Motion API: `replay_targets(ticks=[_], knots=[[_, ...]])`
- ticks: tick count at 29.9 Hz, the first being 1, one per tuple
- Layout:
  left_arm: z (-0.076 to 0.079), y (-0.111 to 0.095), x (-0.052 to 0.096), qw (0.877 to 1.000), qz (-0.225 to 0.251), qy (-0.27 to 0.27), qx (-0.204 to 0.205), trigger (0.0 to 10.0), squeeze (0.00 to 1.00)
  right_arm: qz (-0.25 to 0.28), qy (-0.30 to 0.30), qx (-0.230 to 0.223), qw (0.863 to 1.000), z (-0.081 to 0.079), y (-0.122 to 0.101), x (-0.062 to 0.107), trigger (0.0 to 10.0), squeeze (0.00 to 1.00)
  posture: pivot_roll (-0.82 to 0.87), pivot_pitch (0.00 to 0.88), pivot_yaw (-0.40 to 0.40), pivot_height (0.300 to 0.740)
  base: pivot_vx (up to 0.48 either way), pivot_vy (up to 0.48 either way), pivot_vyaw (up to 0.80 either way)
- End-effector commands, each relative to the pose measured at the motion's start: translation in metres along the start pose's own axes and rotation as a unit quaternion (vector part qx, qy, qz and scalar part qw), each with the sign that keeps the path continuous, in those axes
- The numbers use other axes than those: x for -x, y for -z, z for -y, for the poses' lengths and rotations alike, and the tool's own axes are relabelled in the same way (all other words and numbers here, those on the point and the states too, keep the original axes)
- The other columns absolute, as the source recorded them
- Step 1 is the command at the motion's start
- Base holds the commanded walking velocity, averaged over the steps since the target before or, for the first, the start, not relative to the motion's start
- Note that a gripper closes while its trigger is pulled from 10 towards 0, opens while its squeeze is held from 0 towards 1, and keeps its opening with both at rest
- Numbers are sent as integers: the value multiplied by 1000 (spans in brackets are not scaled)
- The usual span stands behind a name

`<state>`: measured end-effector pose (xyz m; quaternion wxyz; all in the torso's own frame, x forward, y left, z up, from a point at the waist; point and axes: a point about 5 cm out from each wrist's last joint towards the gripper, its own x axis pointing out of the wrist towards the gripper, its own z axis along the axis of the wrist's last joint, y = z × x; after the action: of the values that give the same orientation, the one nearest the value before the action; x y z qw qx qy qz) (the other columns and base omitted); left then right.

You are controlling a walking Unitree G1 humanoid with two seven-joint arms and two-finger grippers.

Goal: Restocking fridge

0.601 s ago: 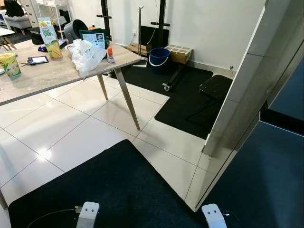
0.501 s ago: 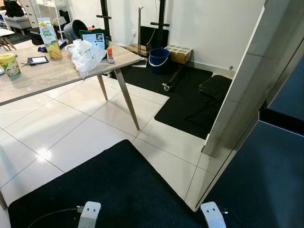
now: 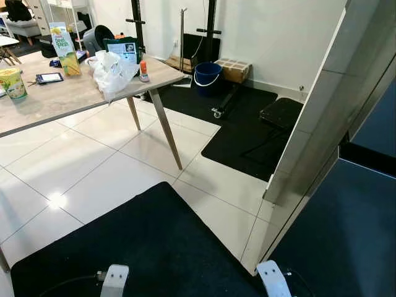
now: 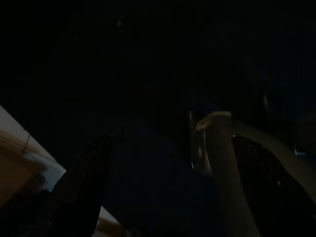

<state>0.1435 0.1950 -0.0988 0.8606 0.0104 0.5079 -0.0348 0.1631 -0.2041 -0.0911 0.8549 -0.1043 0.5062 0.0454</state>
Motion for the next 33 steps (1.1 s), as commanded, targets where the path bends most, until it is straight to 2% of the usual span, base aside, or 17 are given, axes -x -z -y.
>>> replay_targets(ticks=[1,7,21,25,33], knots=[[0,3,0,1000,-5,0,3,10000,0,-7,8,-8,1000,2,5,1,10000,0,89,0,-13,740,0,0,0],[-1,3,1,1000,1,-6,19,10000,0,-12,11,5,1000,2,10,2,10000,0,106,0,-26,740,0,0,0],[0,1,0,1000,-1,-1,8,10000,0,-4,5,10,1000,-2,4,0,10000,0,100,0,-21,740,0,0,0],[3,4,0,1000,-5,1,8,10000,0,-12,7,23,1000,0,8,1,10000,0,92,0,-35,740,0,0,0],[9,7,0,1000,-9,9,9,10000,0,-22,10,14,1000,5,15,3,10000,0,83,0,-40,740,0,0,0]])
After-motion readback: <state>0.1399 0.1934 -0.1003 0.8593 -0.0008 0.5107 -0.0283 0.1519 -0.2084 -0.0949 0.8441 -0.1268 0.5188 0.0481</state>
